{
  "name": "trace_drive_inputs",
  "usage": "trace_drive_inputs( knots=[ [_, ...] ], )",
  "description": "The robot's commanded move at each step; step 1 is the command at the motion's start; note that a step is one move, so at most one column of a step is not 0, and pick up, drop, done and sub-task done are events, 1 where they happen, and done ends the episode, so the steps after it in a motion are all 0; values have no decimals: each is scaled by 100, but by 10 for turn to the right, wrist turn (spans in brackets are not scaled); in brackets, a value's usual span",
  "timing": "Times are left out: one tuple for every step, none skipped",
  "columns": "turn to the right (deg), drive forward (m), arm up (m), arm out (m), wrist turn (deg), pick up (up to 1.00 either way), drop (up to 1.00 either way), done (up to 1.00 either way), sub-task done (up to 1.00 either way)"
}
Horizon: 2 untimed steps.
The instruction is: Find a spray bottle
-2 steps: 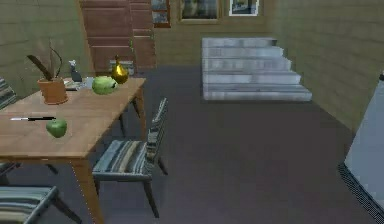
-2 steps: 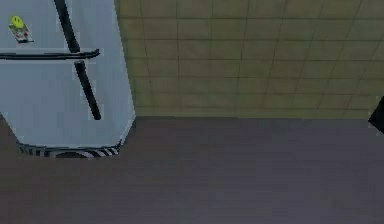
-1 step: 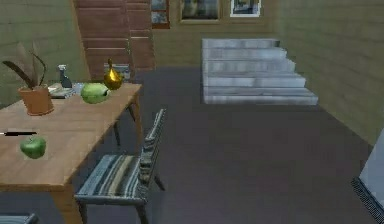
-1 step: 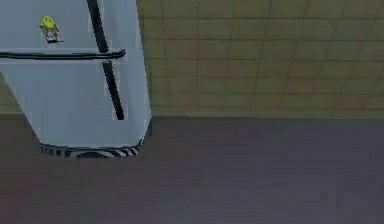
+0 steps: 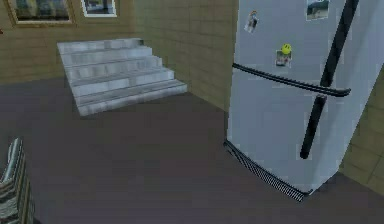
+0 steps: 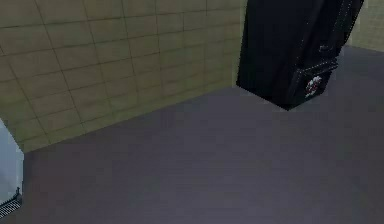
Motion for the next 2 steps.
trace_drive_inputs(
  knots=[
    [30, 0, 0, 0, 0, 0, 0, 0, 0],
    [0, 75, 0, 0, 0, 0, 0, 0, 0]
  ],
)
